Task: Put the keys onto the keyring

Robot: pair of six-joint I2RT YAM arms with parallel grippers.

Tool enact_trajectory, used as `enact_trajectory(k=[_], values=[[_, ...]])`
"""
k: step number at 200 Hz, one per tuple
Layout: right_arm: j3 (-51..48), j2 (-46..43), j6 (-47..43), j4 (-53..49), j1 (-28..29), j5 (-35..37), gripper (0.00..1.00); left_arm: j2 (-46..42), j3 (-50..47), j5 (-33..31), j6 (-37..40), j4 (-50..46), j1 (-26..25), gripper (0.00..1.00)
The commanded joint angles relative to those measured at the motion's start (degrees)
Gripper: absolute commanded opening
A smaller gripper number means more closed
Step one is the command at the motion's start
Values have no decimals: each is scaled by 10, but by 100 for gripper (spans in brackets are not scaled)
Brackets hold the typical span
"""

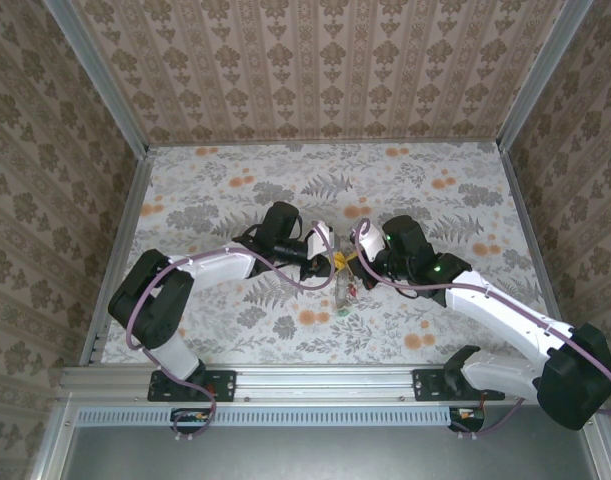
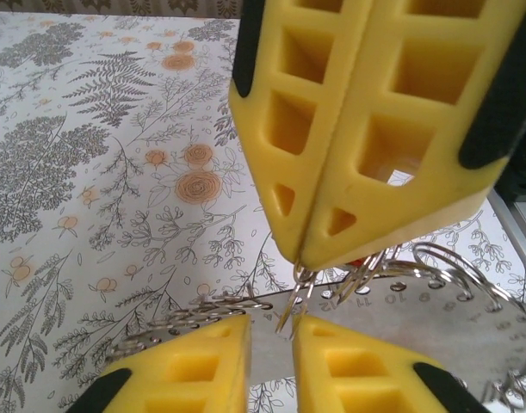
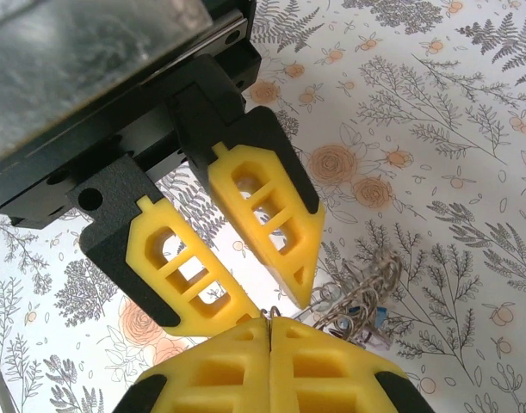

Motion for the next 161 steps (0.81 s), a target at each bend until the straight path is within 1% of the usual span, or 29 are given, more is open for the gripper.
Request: enact_trajectory(k=[1, 67, 116, 138, 157, 161], values=[[21, -1, -8, 5, 2, -17, 0, -11, 15, 12, 4, -11, 0, 20], [22, 1, -8, 8, 2, -17, 0, -5, 37, 26, 28, -49, -2, 25], [22, 1, -8, 8, 2, -19, 0, 2, 46, 24, 37, -65, -5, 25], [21, 0, -7, 8, 2, -18, 0, 3, 48, 25, 44, -77, -6, 20], [19, -2, -6, 9, 2, -17, 0, 2, 47, 25, 44, -77, -7, 10], [18, -2, -6, 8, 2, -16, 0, 1, 46, 24, 44, -76, -7, 7]])
